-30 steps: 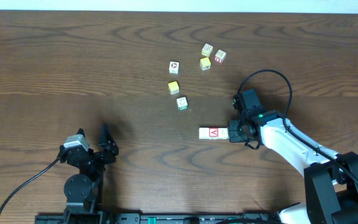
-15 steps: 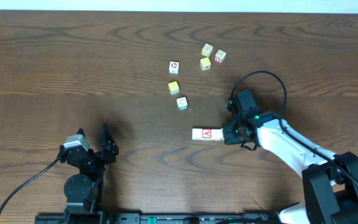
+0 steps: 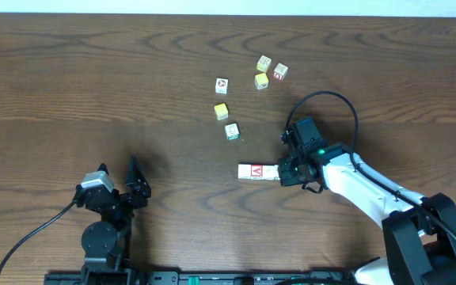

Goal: Lift 5 blocks
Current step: 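Raise the right gripper and move it up-left toward the scattered blocks, then grasp the white M block with the right gripper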

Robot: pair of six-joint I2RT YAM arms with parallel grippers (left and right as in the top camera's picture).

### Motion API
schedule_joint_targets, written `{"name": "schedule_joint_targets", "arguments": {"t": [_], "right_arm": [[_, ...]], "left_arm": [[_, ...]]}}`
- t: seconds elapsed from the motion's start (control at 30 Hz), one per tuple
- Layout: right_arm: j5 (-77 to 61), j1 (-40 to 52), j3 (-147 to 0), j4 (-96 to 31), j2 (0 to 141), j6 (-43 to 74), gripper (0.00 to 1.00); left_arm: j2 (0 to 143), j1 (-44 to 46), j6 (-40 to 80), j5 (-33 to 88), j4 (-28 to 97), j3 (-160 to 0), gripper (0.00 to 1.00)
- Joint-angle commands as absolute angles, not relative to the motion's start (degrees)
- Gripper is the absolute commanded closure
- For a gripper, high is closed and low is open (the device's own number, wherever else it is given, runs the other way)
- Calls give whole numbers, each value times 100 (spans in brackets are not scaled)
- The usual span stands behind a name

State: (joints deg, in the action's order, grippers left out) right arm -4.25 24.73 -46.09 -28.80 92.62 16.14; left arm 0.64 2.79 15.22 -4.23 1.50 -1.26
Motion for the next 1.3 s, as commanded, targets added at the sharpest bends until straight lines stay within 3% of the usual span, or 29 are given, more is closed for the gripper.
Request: {"name": "schedule_joint_targets", "arguments": {"t": [0.0, 0.27, 0.53, 0.73, 1.07, 1.27], "right_arm": [[-458, 2534, -4584, -2845, 9268, 1710, 99], [19, 2495, -4711, -3026, 9255, 1730, 99], [1374, 2480, -5328, -3605, 9251, 1826, 96], [674, 2482, -6335, -3618, 9253, 1135, 66], [102, 2989, -6945, -2628, 9585, 1037, 53], [104, 3544, -6976, -2025, 10353, 880, 38]], "left_arm": [[60, 270, 1531, -499, 381, -25, 27], [60, 270, 1531, -499, 381, -25, 27], [60, 270, 1531, -499, 381, -25, 28], [60, 270, 1531, -499, 381, -25, 28], [60, 270, 1531, -499, 381, -25, 28], [60, 270, 1531, -499, 381, -25, 27]]}}
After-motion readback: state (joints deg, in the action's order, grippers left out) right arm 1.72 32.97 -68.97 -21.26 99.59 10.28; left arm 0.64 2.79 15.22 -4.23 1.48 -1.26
